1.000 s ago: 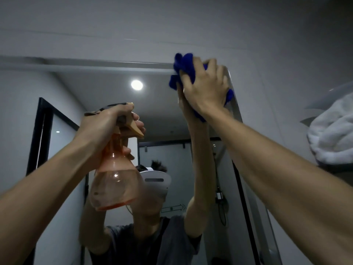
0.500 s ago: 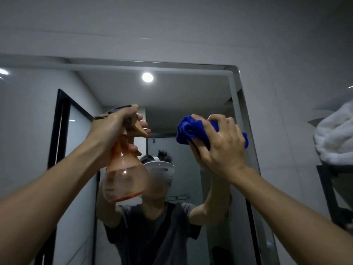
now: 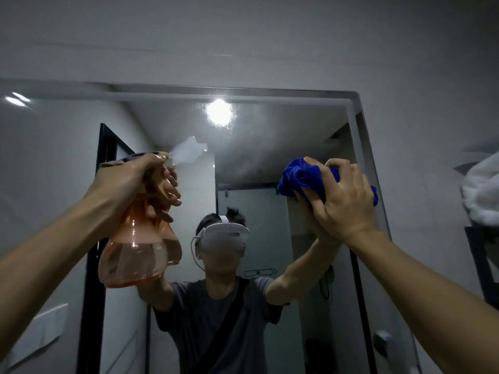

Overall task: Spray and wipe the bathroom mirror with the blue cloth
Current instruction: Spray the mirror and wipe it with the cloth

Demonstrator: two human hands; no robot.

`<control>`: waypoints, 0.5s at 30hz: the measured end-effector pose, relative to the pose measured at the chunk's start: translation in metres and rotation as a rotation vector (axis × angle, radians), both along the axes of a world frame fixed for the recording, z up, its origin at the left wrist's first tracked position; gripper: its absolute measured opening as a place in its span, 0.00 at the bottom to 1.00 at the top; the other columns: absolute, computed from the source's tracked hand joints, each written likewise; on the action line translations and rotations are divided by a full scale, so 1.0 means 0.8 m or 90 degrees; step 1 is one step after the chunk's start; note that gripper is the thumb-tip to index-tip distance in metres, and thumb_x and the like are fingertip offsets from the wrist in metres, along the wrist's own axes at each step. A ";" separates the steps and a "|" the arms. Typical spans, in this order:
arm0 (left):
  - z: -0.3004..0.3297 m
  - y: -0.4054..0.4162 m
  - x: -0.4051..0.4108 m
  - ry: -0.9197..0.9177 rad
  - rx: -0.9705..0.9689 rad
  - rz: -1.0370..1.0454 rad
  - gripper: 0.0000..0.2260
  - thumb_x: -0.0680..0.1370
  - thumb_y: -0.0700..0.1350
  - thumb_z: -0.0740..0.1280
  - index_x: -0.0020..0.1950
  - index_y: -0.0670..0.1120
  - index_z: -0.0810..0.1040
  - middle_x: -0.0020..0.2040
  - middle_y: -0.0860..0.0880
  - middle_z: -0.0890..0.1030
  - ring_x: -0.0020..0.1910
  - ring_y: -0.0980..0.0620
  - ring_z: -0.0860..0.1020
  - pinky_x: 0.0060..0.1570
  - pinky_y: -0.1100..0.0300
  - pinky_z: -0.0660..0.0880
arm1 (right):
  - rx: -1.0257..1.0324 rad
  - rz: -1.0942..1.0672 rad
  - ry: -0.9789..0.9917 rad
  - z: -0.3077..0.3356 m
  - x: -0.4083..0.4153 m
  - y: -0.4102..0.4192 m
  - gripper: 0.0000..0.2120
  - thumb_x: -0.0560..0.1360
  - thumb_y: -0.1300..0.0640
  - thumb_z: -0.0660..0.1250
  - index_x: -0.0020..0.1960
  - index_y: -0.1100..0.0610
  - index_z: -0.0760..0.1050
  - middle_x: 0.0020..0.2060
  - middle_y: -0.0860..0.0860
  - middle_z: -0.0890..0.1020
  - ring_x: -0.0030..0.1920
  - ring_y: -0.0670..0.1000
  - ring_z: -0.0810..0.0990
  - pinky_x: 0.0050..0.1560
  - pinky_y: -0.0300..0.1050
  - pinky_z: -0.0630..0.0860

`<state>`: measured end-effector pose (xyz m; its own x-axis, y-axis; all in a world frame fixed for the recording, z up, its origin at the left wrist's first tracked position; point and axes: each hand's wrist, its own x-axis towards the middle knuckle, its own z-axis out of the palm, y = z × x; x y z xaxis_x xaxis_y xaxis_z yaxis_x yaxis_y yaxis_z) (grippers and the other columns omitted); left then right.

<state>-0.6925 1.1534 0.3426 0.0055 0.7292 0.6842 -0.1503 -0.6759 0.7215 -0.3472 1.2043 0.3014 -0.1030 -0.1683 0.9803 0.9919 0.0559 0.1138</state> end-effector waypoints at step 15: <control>-0.019 0.029 -0.019 -0.016 0.074 -0.024 0.13 0.79 0.51 0.67 0.48 0.41 0.80 0.41 0.41 0.86 0.40 0.44 0.86 0.20 0.64 0.74 | 0.022 0.046 0.350 0.119 -0.104 0.001 0.24 0.80 0.42 0.56 0.71 0.53 0.65 0.65 0.60 0.70 0.64 0.62 0.69 0.63 0.58 0.66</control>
